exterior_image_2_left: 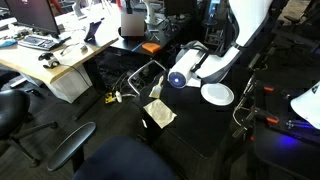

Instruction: Put the marker in the cup

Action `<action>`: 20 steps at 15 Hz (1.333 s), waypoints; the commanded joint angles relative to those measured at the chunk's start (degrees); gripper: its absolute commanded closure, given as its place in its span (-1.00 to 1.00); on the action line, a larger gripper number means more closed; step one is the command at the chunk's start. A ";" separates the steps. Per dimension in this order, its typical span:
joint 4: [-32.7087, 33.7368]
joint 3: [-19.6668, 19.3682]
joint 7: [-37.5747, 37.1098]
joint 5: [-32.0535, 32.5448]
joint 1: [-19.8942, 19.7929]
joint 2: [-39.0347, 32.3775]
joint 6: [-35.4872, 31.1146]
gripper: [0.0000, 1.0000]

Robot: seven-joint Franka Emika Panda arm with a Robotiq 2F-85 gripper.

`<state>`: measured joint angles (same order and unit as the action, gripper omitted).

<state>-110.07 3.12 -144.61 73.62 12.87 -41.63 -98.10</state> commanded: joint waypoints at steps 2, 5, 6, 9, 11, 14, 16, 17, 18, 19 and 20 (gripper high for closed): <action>2.77 0.12 -3.47 -0.16 -0.13 -3.27 3.09 0.93; 3.58 0.09 -5.01 -0.48 0.07 -4.97 4.27 0.93; 3.86 0.08 -5.66 -0.56 0.17 -5.50 4.87 0.93; 6.24 -2.64 -4.33 -2.19 2.81 -7.03 5.40 0.93; 7.33 -3.72 -4.34 -2.84 3.85 -7.92 5.47 0.93; 8.65 -5.70 -4.33 -3.85 5.84 -9.04 5.14 0.93; 9.13 -6.73 -4.32 -4.71 7.07 -9.71 4.99 0.93; 9.20 -7.09 -4.32 -5.04 7.53 -9.97 4.94 0.93; 9.33 -7.58 -4.32 -5.35 8.10 -10.28 4.87 0.93; 9.30 -7.91 -4.32 -5.62 8.52 -10.48 4.82 0.93; 9.22 -8.14 -4.32 -5.87 8.85 -10.64 4.84 0.93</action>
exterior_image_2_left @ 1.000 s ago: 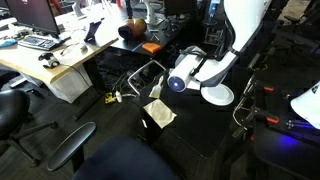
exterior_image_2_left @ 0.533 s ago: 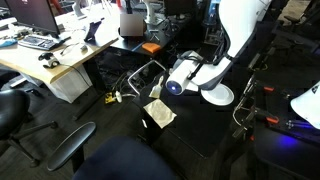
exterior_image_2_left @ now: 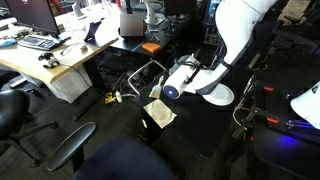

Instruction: Put the marker in the cup

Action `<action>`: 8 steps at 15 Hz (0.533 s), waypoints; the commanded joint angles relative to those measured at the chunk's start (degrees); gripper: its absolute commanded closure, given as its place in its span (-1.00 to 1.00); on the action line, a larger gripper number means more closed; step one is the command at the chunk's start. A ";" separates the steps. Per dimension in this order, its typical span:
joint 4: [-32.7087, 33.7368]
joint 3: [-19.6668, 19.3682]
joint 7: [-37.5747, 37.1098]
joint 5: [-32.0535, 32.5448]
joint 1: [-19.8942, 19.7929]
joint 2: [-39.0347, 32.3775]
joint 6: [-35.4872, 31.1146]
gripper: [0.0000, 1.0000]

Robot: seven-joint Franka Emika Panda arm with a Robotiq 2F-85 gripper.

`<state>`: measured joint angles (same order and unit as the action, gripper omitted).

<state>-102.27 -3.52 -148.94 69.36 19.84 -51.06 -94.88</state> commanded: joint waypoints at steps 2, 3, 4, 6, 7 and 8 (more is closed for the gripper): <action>1.21 -1.91 0.00 -2.02 2.43 -1.41 1.56 0.93; 1.24 -2.13 0.00 -2.11 2.69 -1.66 1.57 0.93; 1.12 -2.20 0.00 -2.26 2.81 -1.62 1.56 0.24; 0.91 -2.51 0.00 -2.53 3.16 -1.48 1.41 0.08; 0.87 -2.80 0.00 -2.74 3.41 -1.31 1.30 -0.06; 0.76 -3.12 0.00 -2.96 3.69 -1.07 1.22 -0.22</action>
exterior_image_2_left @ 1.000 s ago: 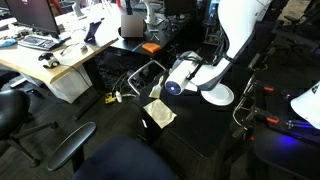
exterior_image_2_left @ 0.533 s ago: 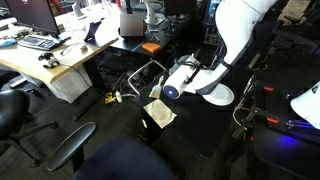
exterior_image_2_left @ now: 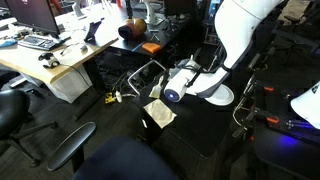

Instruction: Put the marker in the cup

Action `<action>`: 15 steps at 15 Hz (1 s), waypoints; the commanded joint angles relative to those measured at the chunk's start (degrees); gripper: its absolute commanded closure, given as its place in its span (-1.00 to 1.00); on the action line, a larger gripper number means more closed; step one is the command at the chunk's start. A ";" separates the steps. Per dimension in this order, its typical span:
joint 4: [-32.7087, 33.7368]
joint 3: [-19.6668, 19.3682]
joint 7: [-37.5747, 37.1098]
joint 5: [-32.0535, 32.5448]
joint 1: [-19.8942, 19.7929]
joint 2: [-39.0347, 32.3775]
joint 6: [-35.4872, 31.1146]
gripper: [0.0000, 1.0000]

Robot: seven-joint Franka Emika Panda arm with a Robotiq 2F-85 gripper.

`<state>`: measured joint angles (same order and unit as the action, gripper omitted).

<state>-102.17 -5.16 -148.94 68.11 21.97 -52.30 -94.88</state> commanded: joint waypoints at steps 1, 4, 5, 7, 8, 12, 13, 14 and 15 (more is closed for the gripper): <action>0.46 -1.98 0.00 -2.05 1.98 0.57 1.01 -0.36; 0.15 -3.45 0.00 -3.04 3.30 1.40 0.59 -0.84; 0.12 -4.04 0.00 -3.44 3.87 1.56 0.52 -0.97; -0.12 -5.22 0.00 -4.19 5.01 1.92 0.23 -1.00; -0.21 -5.92 0.00 -4.60 5.75 2.08 0.16 -1.00; -1.09 -9.09 0.00 -6.60 8.76 3.43 -0.61 -1.00; -1.27 -9.91 0.00 -6.99 9.41 3.68 -0.81 -1.00; -1.43 -10.58 0.00 -7.42 10.04 3.93 -0.98 -1.00; -1.59 -11.28 0.00 -7.90 10.65 4.19 -1.07 -1.00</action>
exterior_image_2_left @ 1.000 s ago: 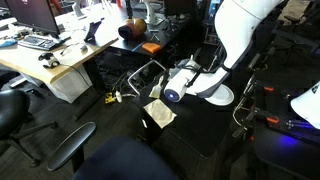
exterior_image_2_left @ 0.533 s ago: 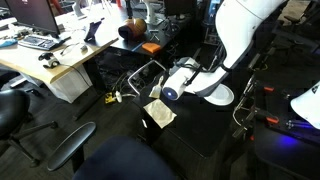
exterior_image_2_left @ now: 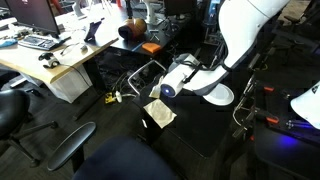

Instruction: Put the marker in the cup

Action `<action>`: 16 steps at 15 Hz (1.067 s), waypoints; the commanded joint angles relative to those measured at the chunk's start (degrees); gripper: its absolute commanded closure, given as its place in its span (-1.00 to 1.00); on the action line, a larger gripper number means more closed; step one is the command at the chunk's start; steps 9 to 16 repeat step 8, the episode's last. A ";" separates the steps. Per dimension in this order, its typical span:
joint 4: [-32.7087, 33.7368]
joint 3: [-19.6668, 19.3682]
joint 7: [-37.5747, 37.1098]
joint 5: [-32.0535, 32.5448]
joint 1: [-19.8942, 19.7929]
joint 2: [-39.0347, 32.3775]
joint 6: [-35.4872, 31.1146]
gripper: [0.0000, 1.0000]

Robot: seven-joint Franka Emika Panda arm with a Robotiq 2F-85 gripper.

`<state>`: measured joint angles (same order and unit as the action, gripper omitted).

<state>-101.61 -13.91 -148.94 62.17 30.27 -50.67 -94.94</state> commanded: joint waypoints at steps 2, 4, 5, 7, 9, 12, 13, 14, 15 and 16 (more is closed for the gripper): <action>-2.37 -4.04 0.00 -2.78 3.69 2.89 -1.31 -1.00; -3.41 -4.02 0.01 -2.42 3.79 3.75 -2.00 -1.00; -4.22 -3.47 0.04 -1.98 3.35 4.45 -2.80 -1.00; -1.06 -3.05 0.04 -1.73 2.86 1.44 -1.03 -1.00; -1.45 -3.05 0.04 -1.73 2.89 1.70 -1.17 -1.00; -1.45 -3.05 0.04 -1.73 2.89 1.70 -1.17 -1.00; -1.45 -3.05 0.04 -1.73 2.89 1.70 -1.17 -1.00; -1.45 -3.05 0.04 -1.73 2.89 1.70 -1.17 -1.00; -1.45 -3.05 0.04 -1.73 2.89 1.70 -1.17 -1.00; -1.45 -3.05 0.04 -1.73 2.89 1.70 -1.17 -1.00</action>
